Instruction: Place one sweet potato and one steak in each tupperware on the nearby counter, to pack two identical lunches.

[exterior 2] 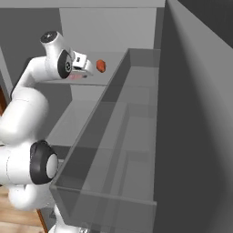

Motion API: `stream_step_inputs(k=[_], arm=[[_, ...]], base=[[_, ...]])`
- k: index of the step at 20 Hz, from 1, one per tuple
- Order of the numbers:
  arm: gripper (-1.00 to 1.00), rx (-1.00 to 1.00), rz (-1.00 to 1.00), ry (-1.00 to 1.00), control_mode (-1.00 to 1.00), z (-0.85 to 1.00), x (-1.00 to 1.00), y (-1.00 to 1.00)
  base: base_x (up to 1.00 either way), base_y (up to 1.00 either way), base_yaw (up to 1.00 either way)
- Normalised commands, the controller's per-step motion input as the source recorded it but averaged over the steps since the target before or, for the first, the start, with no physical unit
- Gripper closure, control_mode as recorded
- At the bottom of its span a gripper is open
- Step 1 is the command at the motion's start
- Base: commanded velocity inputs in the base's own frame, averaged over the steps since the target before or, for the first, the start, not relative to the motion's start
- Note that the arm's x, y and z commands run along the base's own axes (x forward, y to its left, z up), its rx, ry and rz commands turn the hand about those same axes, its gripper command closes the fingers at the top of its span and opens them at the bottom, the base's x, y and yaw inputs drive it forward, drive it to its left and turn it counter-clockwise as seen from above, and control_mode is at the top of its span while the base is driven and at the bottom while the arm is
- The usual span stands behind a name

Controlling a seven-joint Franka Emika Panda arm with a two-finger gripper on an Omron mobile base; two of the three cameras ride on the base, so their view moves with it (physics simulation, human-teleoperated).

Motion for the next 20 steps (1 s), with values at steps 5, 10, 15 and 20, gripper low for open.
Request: stream_step_inputs(k=[5, 10, 15, 20], arm=[[1.00, 0.00, 0.00, 0.00, -1.00, 0.00, -1.00, -0.18], [1.00, 0.00, 0.03, -0.01, -1.00, 0.02, -1.00, 0.02], [1.00, -0.01, 0.11, -0.01, -1.00, 0.12, -1.00, 0.12], [1.00, -0.01, 0.09, 0.00, -1.00, 0.10, -1.00, 0.01]], base=[[0.00, 0.00, 0.00], [0.00, 0.00, 0.00], [0.00, 0.00, 0.00], [0.00, 0.00, 0.00]])
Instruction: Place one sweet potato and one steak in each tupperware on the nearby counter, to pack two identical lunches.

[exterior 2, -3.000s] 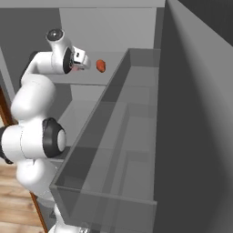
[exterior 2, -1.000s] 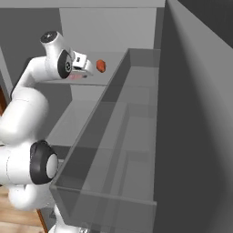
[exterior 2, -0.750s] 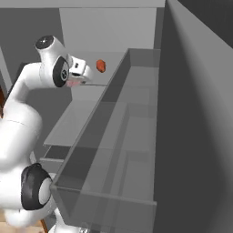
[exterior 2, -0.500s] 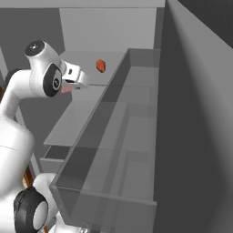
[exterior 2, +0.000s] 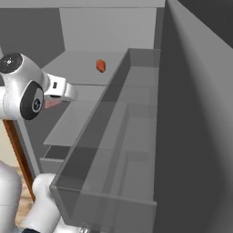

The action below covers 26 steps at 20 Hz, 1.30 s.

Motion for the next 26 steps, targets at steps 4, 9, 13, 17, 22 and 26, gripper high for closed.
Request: stream_step_inputs(k=[4, 9, 13, 17, 22, 26], arm=[[1.00, -0.01, 0.09, 0.01, -1.00, 0.02, -0.99, 0.03], [1.00, -0.06, 0.01, 0.15, -1.00, 0.00, -0.83, 0.30], [1.00, 0.00, 0.00, 0.00, 1.00, 0.00, 0.00, 0.00], [1.00, 0.00, 0.00, 0.00, 1.00, 0.00, 0.00, 0.00], [1.00, 0.00, 0.00, 0.00, 1.00, 0.00, 0.00, 0.00], [1.00, 0.00, 0.00, 0.00, 1.00, 0.00, 0.00, 0.00]], base=[[0.00, 0.00, 0.00], [0.00, 0.00, 0.00], [-0.99, 0.12, 0.00], [-1.00, -0.01, 0.00], [-1.00, -0.08, 0.00], [-1.00, -0.21, 0.00]])
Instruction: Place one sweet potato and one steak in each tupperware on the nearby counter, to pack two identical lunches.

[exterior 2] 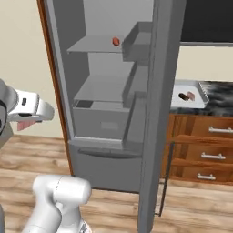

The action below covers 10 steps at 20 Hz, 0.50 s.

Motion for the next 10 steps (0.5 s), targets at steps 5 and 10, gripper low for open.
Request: stream_step_inputs(k=[5, 10], arm=[[1.00, 0.00, 0.00, 0.00, 1.00, 0.00, 0.00, 0.00], [1.00, 0.00, 0.00, 0.00, 1.00, 0.00, 0.00, 0.00]], base=[[-0.81, -0.57, 0.00], [-0.49, -0.77, 0.00]])
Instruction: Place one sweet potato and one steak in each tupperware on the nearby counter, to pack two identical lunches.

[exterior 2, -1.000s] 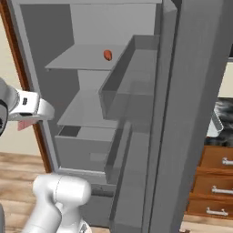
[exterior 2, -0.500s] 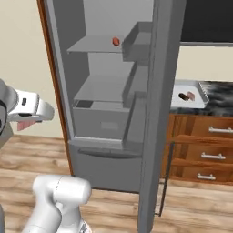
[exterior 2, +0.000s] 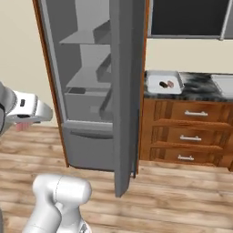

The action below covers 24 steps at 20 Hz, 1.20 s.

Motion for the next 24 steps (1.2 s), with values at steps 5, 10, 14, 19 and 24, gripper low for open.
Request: stream_step_inputs(k=[5, 10, 14, 19, 24], arm=[[1.00, 0.00, 0.00, 0.00, 1.00, 0.00, 0.00, 0.00], [1.00, 0.00, 0.00, 0.00, 1.00, 0.00, 0.00, 0.00], [1.00, 0.00, 0.00, 0.00, 1.00, 0.00, 0.00, 0.00], [1.00, 0.00, 0.00, 0.00, 1.00, 0.00, 0.00, 0.00], [1.00, 0.00, 0.00, 0.00, 1.00, 0.00, 0.00, 0.00]], base=[[-0.09, -0.99, 0.00], [0.00, -1.00, 0.00], [0.00, -1.00, 0.00], [0.00, -1.00, 0.00], [0.11, -0.89, 0.00]])
